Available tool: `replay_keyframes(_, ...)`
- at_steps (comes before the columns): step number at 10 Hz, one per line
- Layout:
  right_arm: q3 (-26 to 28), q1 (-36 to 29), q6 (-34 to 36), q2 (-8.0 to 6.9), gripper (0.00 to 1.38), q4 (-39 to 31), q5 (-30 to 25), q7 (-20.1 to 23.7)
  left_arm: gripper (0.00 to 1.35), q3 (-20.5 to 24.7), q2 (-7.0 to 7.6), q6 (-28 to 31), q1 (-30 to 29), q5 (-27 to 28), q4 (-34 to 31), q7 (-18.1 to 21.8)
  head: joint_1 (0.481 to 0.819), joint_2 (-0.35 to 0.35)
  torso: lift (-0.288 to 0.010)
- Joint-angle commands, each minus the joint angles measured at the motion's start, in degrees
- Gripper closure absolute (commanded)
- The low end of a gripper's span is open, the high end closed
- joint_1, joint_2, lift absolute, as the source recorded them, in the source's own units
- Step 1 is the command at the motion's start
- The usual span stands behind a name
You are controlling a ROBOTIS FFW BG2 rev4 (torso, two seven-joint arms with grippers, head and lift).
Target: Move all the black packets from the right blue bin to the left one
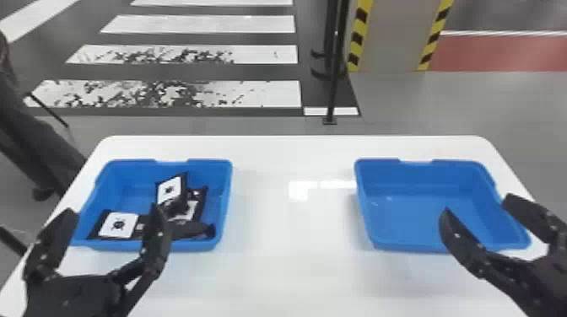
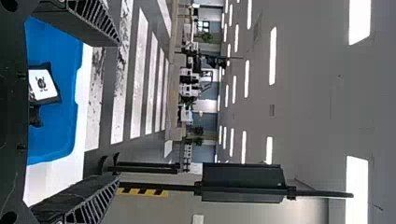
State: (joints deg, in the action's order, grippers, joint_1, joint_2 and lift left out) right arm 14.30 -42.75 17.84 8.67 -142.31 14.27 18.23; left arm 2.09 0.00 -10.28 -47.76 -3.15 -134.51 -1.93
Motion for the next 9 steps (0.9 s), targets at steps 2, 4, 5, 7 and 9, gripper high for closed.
replay_keyframes(2,-0.02,0.0,0.01,0.03,0.13,-0.07,-0.21,-0.03,0.0,-0.26,-0.15,0.15,0.09,-0.39,0.0,0.0,0.695,0.01,-0.14)
replay_keyframes(4,-0.13,0.0,0.01,0.03,0.13,-0.07,-0.33,-0.03,0.0,-0.26,-0.15,0.01,0.09,-0.51,0.0,0.0,0.695,0.007,-0.14)
replay_keyframes(5,-0.02,0.0,0.01,-0.06,0.13,-0.07,-0.33,-0.03,0.0,-0.26,-0.15,0.01,-0.05,-0.51,0.0,0.0,0.695,0.007,-0.14)
replay_keyframes(7,-0.02,0.0,0.01,-0.06,0.13,-0.07,-0.44,-0.03,0.0,-0.38,-0.15,0.01,-0.05,-0.62,0.0,0.0,0.695,0.007,-0.14)
replay_keyframes(9,-0.13,0.0,0.01,-0.06,0.13,-0.07,-0.44,-0.03,0.0,-0.49,-0.15,0.15,-0.05,-0.62,0.0,0.0,0.695,0.007,-0.14)
